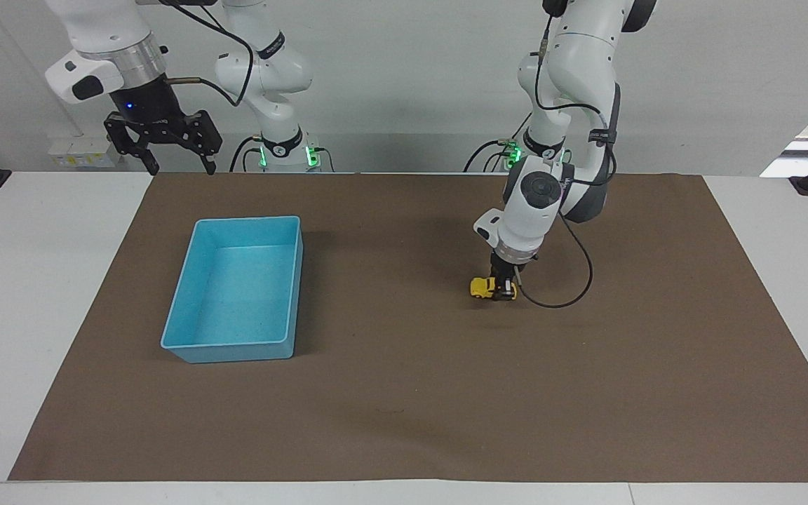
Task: Wind up and store yellow beetle car
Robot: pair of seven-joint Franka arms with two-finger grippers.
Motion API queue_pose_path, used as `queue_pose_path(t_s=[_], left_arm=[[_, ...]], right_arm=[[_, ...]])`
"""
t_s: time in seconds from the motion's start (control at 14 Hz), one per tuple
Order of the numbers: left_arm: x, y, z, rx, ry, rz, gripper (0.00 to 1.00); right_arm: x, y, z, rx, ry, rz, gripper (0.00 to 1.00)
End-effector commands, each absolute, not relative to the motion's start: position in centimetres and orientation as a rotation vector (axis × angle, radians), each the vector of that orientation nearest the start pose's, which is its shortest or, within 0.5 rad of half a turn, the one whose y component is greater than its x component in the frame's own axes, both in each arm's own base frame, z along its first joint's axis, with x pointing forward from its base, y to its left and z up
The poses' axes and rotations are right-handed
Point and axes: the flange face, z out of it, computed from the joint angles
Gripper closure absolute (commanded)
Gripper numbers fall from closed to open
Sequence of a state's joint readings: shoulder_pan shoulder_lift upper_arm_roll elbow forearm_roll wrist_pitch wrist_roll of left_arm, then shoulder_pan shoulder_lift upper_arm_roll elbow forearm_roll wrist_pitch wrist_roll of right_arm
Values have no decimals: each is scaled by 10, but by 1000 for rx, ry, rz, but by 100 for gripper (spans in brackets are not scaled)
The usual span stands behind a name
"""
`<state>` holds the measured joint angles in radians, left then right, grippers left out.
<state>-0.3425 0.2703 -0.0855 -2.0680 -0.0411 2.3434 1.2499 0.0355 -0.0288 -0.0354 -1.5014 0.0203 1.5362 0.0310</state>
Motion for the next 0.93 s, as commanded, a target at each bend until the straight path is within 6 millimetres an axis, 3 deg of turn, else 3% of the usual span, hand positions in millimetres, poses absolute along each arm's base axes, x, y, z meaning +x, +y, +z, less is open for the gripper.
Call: queue_pose_path(t_s=[0.0, 0.36, 0.43, 0.5, 0.57, 0.86], left_arm=[[533, -210, 277, -2175, 2342, 18, 100], [534, -205, 283, -2179, 2345, 33, 100], [535, -213, 288, -2089, 2418, 22, 23], [535, -219, 297, -1954, 2523, 9, 0], [541, -209, 311, -1915, 2550, 5, 0], [579, -160, 370, -2048, 2457, -3, 0]], right_arm=[[542, 1, 669, -3092, 84, -103, 0], [542, 2, 669, -3092, 81, -103, 0], [542, 2, 669, -3092, 81, -100, 0], [542, 2, 669, -3092, 81, -103, 0], [542, 2, 669, -3092, 81, -103, 0], [542, 2, 669, -3092, 81, -103, 0]])
